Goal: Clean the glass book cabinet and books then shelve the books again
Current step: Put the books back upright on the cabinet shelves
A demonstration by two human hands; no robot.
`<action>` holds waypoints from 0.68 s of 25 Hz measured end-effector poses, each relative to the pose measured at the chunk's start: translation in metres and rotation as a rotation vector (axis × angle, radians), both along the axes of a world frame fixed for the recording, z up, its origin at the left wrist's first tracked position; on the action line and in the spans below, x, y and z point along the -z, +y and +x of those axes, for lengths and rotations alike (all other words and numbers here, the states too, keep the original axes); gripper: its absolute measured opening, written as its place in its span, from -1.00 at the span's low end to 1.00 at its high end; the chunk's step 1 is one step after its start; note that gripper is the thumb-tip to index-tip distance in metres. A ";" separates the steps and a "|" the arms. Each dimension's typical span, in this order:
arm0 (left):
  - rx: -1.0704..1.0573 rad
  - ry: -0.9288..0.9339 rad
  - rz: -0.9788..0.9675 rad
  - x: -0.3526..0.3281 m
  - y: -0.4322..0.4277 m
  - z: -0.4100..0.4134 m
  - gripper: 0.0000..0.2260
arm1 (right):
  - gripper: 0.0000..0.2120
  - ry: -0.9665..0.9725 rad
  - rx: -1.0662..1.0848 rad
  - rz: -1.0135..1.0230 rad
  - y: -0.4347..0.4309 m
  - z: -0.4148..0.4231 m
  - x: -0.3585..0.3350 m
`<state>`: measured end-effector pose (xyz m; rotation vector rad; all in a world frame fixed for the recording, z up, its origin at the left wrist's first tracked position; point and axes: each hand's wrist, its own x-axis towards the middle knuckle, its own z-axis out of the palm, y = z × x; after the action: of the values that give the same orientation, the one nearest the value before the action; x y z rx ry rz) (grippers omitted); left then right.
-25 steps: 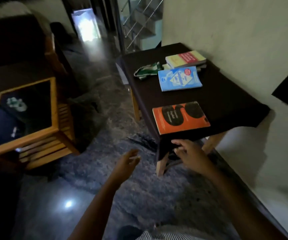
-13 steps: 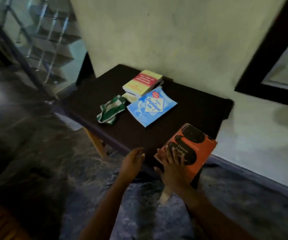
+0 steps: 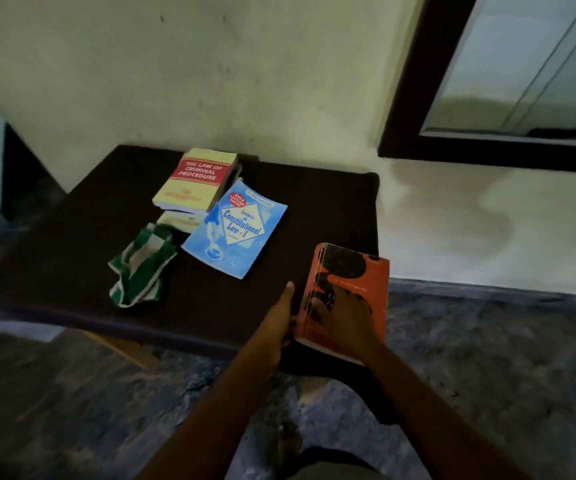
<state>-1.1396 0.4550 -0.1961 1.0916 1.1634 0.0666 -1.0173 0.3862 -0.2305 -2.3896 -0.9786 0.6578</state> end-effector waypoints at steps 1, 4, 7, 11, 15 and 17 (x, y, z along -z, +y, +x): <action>0.027 -0.037 -0.063 -0.002 0.003 0.000 -0.46 | -0.45 0.036 0.016 0.013 -0.001 -0.003 -0.014; 0.131 -0.156 -0.137 0.004 0.010 0.002 -0.33 | -0.36 0.185 0.126 0.016 -0.003 -0.003 -0.047; 0.220 -0.239 -0.223 -0.007 0.013 0.009 -0.38 | -0.33 0.145 0.161 -0.052 0.006 0.012 -0.057; 0.394 -0.196 0.117 -0.027 0.048 -0.005 -0.73 | -0.79 0.082 0.149 -0.199 0.017 -0.002 -0.060; 0.252 0.175 0.881 -0.011 0.168 -0.039 -0.68 | -0.51 -0.057 0.190 -0.107 0.040 -0.027 -0.073; 0.252 0.381 1.001 0.003 0.223 -0.048 -0.67 | -0.35 -0.102 0.224 -0.082 0.058 -0.039 -0.085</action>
<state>-1.1880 0.6775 -0.1989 2.2007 1.3422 0.2731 -1.0559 0.4447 -0.1458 -2.5779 -0.7205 0.5067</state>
